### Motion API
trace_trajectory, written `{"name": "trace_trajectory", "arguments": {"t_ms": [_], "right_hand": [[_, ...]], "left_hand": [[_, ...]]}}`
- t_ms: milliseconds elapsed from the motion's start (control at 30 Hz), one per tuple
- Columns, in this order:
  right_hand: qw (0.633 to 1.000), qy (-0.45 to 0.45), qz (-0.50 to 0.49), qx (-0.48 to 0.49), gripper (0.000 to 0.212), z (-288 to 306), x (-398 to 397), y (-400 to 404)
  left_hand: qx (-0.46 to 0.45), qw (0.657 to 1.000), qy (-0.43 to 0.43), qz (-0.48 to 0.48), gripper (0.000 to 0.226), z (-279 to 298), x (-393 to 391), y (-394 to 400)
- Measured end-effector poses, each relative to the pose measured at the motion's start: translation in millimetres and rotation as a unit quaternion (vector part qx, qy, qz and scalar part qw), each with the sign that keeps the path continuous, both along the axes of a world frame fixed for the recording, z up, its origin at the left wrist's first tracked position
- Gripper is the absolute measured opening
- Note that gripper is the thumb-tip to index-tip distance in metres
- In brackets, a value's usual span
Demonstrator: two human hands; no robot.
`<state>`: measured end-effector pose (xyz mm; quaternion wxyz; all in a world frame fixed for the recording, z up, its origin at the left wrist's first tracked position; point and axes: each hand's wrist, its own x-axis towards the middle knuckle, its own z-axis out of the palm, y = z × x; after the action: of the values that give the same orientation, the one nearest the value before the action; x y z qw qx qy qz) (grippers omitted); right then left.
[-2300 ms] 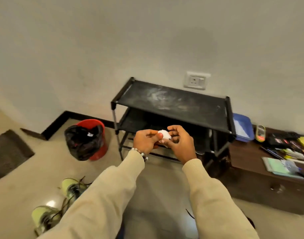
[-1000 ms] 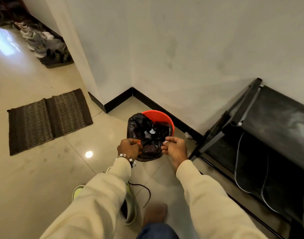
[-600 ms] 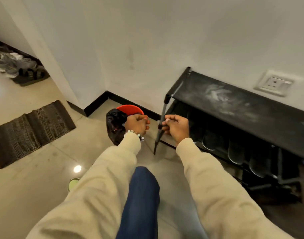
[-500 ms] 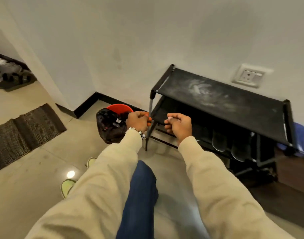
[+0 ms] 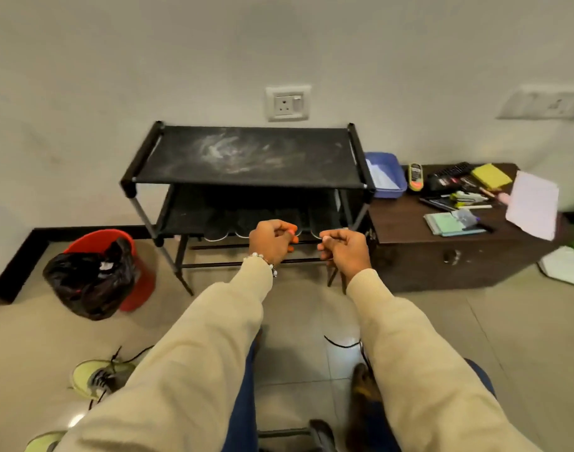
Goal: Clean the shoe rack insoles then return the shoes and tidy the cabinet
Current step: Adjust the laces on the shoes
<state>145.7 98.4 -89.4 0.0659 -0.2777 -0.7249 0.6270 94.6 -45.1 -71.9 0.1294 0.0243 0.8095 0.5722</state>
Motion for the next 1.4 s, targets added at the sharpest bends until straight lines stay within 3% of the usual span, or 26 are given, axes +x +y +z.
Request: {"name": "trace_trajectory", "arguments": {"t_ms": [333, 567, 700, 867, 967, 1167, 1400], "right_hand": [[0.984, -0.100, -0.144, -0.009, 0.015, -47.4, 98.6, 130.1], [0.951, -0.224, -0.208, -0.046, 0.017, -127.0, 125.0, 190.3], [0.905, -0.295, -0.302, -0.056, 0.016, -194.6, 141.1, 218.9], [0.806, -0.386, -0.443, -0.066, 0.024, -268.2, 187.6, 239.5], [0.794, -0.429, -0.426, -0.054, 0.022, -311.9, 208.4, 248.0], [0.833, -0.491, -0.254, -0.007, 0.045, -381.3, 223.8, 252.2], [0.811, -0.526, -0.218, 0.135, 0.023, -396.8, 227.3, 250.6]], "left_hand": [[-0.017, 0.983, -0.073, -0.168, 0.016, -51.9, 50.9, 126.2], [-0.092, 0.960, -0.132, -0.229, 0.017, -130.9, 58.1, 172.2], [-0.152, 0.942, -0.165, -0.248, 0.017, -188.0, 63.7, 201.9], [-0.166, 0.926, -0.228, -0.251, 0.017, -246.7, 79.5, 245.9], [-0.186, 0.914, -0.234, -0.275, 0.018, -288.0, 90.9, 268.3], [-0.229, 0.887, -0.250, -0.315, 0.023, -360.9, 114.8, 289.5], [-0.234, 0.882, -0.266, -0.310, 0.020, -374.4, 119.3, 291.2]]}}
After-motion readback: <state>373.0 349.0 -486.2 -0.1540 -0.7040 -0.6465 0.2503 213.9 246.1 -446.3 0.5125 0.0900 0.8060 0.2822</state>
